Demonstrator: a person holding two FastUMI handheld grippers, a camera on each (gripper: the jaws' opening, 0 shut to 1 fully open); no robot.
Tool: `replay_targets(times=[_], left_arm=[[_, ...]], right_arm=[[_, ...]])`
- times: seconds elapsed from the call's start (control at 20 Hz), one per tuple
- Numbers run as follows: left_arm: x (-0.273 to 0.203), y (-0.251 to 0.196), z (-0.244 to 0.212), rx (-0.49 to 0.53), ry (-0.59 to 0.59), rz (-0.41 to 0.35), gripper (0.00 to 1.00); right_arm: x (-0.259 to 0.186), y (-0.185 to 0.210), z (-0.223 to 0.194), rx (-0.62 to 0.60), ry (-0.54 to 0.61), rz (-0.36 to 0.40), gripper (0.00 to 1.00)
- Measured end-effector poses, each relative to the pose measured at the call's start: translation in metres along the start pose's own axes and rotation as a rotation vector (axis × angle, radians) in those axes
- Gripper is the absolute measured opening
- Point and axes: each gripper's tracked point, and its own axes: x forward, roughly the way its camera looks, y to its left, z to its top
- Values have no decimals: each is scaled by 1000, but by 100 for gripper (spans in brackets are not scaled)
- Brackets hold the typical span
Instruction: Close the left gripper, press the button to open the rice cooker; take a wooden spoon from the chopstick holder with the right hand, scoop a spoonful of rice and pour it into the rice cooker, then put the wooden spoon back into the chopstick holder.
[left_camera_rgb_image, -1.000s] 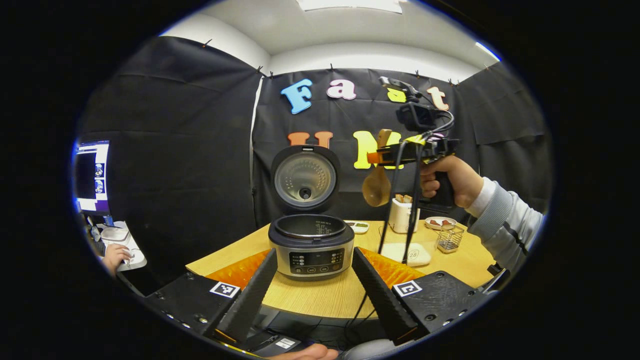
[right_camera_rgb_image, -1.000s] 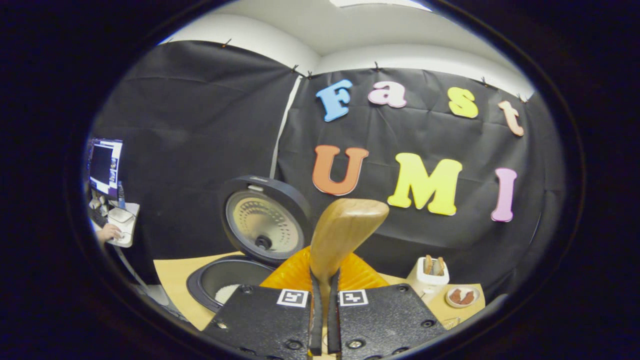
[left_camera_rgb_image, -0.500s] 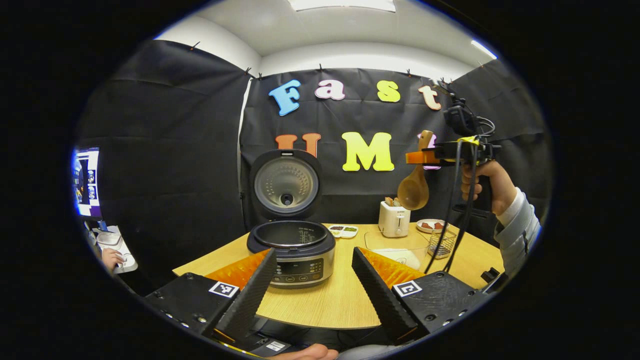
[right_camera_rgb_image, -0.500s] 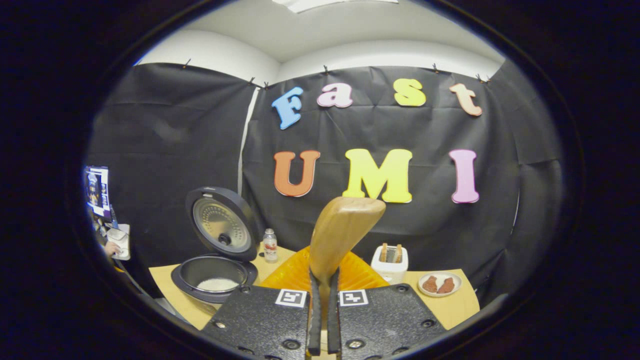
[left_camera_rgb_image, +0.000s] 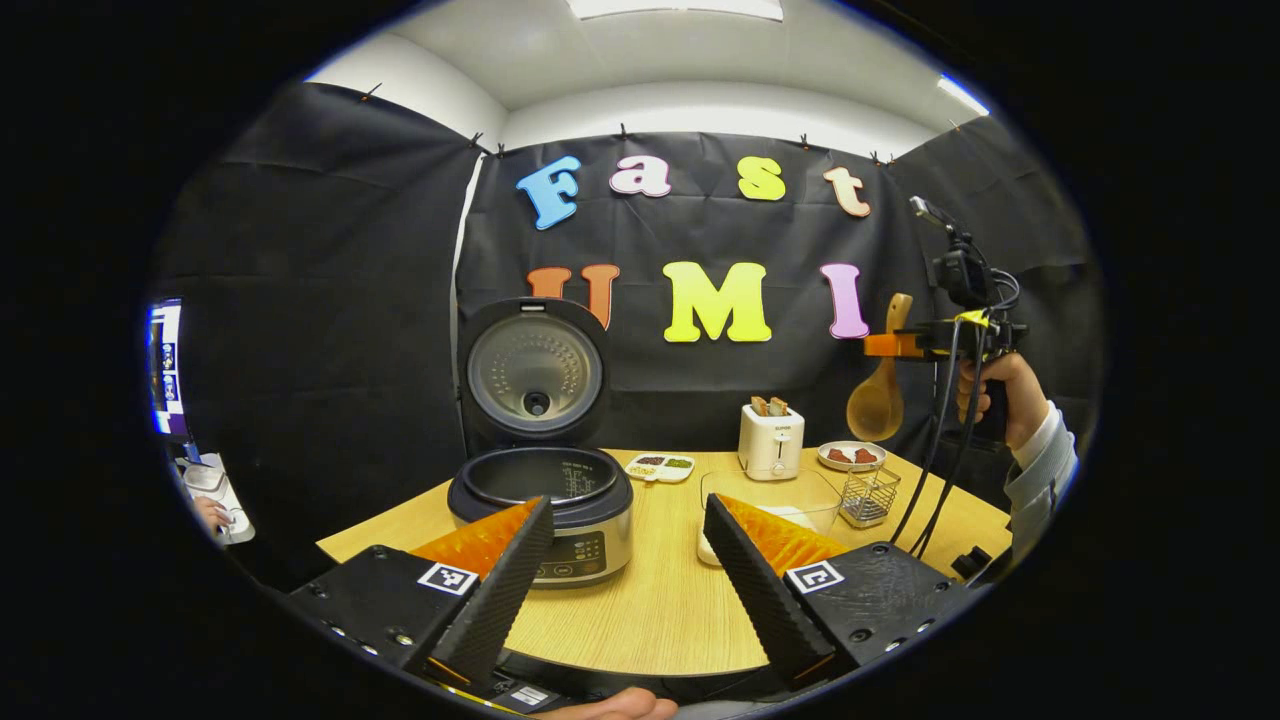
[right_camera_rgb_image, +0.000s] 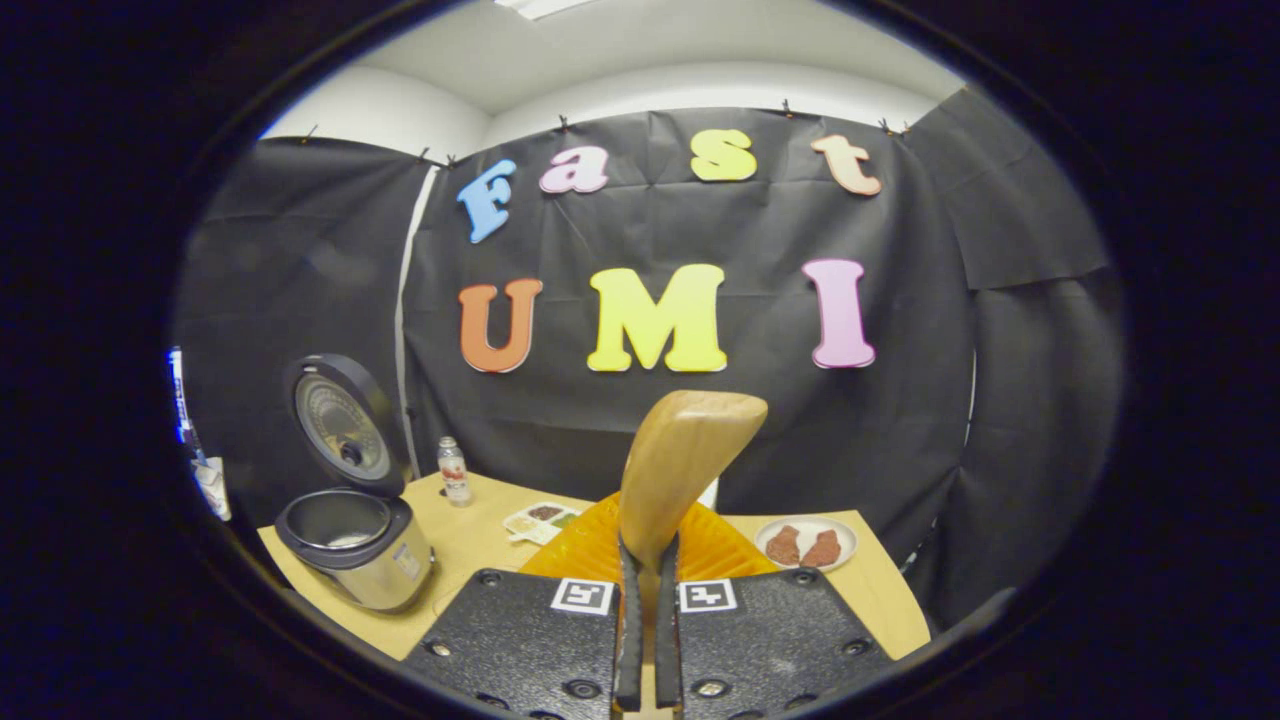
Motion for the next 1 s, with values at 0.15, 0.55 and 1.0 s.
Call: replay_targets(times=[0.15, 0.55, 1.0], left_arm=[[8, -8, 0, 7, 0, -4, 96], [20, -15, -8, 33, 23, 12, 96], [24, -21, -12, 37, 35, 7, 96]], right_arm=[[14, -43, -26, -8, 35, -93, 11], [52, -80, -84, 59, 91, -126, 12], [82, -84, -134, 177, 193, -70, 18]])
